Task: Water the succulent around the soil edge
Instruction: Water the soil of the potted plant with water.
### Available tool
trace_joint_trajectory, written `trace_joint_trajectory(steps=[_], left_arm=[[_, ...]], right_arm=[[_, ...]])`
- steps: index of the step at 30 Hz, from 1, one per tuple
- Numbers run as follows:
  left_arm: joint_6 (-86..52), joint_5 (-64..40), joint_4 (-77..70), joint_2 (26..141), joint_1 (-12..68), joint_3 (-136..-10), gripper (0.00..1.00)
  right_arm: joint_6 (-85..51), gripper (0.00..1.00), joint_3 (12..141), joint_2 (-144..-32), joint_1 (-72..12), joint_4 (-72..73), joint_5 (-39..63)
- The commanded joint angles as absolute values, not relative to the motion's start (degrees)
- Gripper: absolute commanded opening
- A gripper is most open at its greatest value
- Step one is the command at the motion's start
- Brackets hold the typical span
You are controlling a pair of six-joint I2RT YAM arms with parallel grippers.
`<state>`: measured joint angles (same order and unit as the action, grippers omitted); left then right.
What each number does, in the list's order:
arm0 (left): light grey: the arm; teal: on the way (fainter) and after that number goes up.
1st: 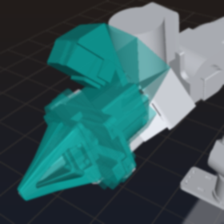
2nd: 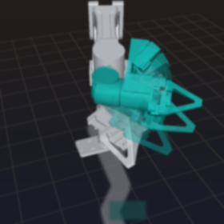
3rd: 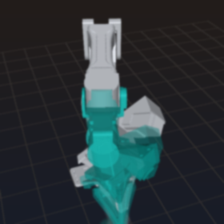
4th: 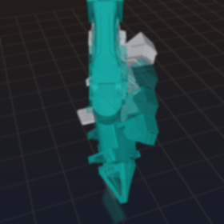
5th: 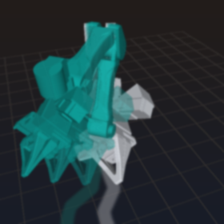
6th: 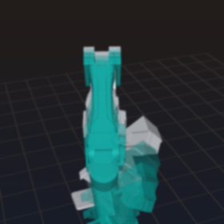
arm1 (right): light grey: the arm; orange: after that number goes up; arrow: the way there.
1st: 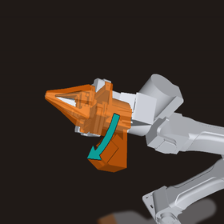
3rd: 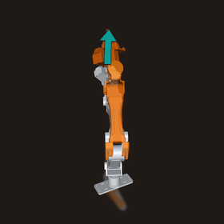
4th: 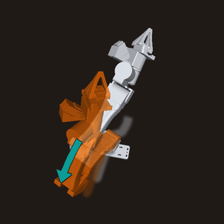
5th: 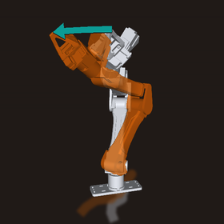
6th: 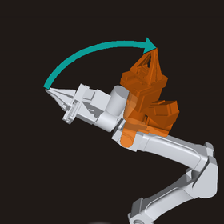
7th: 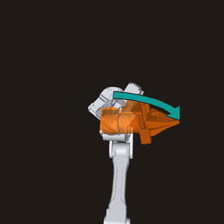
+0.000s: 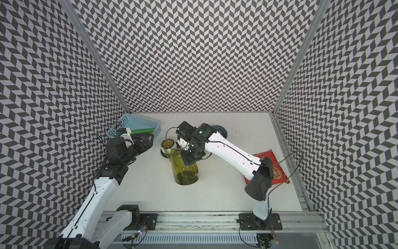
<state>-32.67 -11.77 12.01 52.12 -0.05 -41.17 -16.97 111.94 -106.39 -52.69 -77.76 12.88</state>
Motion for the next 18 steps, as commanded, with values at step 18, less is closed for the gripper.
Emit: trace_joint_trajectory(steps=[18], left_arm=[[-33.5, -12.7, 10.3, 50.8, -0.3, -41.2, 1.00]], right_arm=[[-17.8, 0.00, 109.0, -98.2, -51.7, -75.7, 11.2]])
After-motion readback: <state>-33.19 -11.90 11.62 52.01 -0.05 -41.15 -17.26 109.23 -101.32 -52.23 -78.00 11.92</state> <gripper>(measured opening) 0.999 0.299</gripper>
